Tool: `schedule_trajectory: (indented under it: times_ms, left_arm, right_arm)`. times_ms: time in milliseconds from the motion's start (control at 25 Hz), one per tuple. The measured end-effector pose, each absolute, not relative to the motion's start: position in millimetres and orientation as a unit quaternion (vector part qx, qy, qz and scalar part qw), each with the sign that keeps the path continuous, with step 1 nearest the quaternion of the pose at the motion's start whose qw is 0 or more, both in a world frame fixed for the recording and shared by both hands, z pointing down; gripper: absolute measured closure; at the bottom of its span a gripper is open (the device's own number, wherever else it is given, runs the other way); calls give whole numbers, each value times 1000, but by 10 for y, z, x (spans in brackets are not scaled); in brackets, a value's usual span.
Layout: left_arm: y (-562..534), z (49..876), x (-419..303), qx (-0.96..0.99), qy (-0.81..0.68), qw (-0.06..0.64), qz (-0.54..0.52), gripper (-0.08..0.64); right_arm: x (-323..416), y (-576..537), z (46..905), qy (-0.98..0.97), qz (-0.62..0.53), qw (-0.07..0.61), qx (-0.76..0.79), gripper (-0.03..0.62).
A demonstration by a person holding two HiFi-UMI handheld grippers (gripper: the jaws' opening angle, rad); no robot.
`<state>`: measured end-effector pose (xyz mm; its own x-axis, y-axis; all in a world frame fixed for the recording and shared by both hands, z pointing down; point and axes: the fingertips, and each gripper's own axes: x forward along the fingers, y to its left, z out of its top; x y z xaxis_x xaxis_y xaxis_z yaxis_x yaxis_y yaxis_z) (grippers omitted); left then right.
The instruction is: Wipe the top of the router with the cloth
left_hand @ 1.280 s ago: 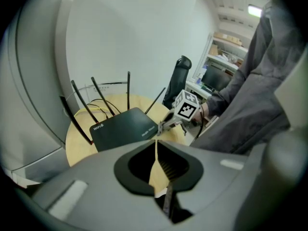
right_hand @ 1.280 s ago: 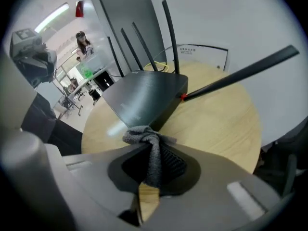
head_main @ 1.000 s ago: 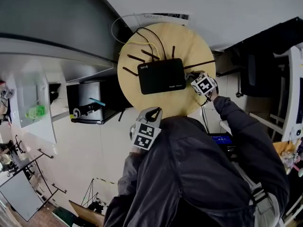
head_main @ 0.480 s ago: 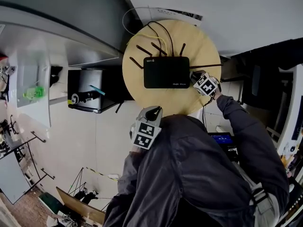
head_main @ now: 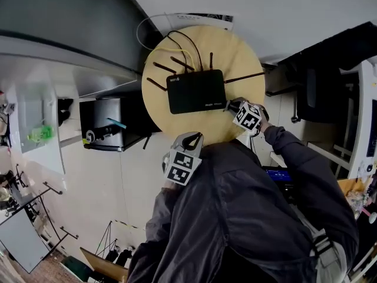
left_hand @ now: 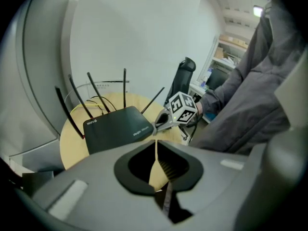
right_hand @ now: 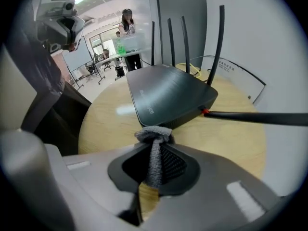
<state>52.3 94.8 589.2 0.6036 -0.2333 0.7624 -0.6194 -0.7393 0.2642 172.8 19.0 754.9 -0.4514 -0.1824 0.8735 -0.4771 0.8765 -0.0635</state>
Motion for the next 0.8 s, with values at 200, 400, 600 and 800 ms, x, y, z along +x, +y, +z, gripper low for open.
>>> schedule_trajectory:
  times_ms: [200,400,600,800]
  left_arm:
    - [897,5871,555,864,-229,243,377,548]
    - [862,5887,616,871,-208,230,382,548]
    - [808,5900,716,878,-186,216,384,548]
    - [754,5870,781,883,-171,200,390,548]
  right_arm:
    - [1769,182,7364,-840,150,465,235,560]
    - [1680,304,6839,-862,122,426,245,560]
    - [1605,402,6333,-874,102,396,261,560]
    - [1621,486,6030,-877,89,385,272,560]
